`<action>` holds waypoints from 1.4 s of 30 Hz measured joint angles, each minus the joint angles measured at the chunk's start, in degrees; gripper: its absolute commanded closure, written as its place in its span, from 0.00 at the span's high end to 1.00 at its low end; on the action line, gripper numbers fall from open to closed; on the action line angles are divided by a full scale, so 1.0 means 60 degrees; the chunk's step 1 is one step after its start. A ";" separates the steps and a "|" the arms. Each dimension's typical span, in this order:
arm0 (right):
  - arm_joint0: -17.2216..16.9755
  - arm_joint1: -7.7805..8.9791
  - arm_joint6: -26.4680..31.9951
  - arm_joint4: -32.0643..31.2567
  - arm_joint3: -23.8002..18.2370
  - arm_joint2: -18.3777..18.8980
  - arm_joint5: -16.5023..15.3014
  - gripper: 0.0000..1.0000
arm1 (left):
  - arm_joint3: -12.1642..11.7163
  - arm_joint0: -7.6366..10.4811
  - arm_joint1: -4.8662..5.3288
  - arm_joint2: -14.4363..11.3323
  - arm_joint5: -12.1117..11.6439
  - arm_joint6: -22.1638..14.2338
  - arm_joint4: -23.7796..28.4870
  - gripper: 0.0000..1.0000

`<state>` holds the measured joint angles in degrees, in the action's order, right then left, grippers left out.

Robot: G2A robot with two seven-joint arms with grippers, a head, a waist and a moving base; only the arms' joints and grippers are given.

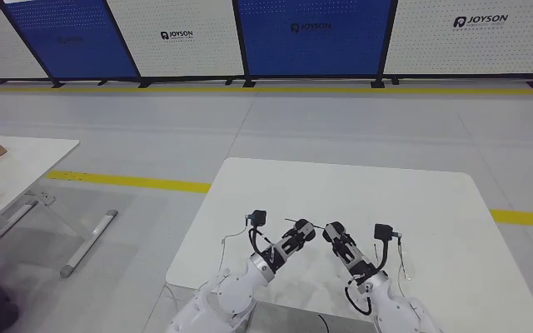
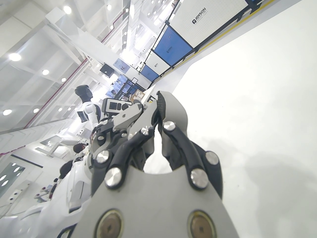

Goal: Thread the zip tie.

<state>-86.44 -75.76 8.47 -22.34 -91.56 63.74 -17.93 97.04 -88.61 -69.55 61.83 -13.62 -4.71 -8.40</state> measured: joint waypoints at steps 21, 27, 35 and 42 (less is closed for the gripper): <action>0.0026 0.0008 0.0095 0.0198 -0.0006 -0.0060 0.0061 0.00 | -0.0091 0.0068 -0.0007 -0.0036 0.0020 -0.0029 0.0129 0.00; 0.0038 0.0002 -0.0039 0.0086 0.0041 -0.0108 0.0071 0.00 | -0.0098 0.0048 0.0000 -0.0054 -0.0005 -0.0057 0.0080 0.00; 0.0076 -0.0001 -0.0064 -0.0035 0.0088 -0.0178 0.0030 0.00 | -0.0107 0.0018 0.0009 -0.0052 -0.0044 -0.0062 0.0064 0.00; 0.0099 0.0005 0.0035 -0.0013 0.0108 -0.0202 0.0017 0.00 | -0.0090 -0.0007 0.0014 -0.0072 -0.0079 -0.0073 0.0058 0.00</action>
<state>-85.84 -75.73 8.68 -22.42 -90.91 62.53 -17.82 96.50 -88.65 -69.47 61.40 -14.10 -5.15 -8.05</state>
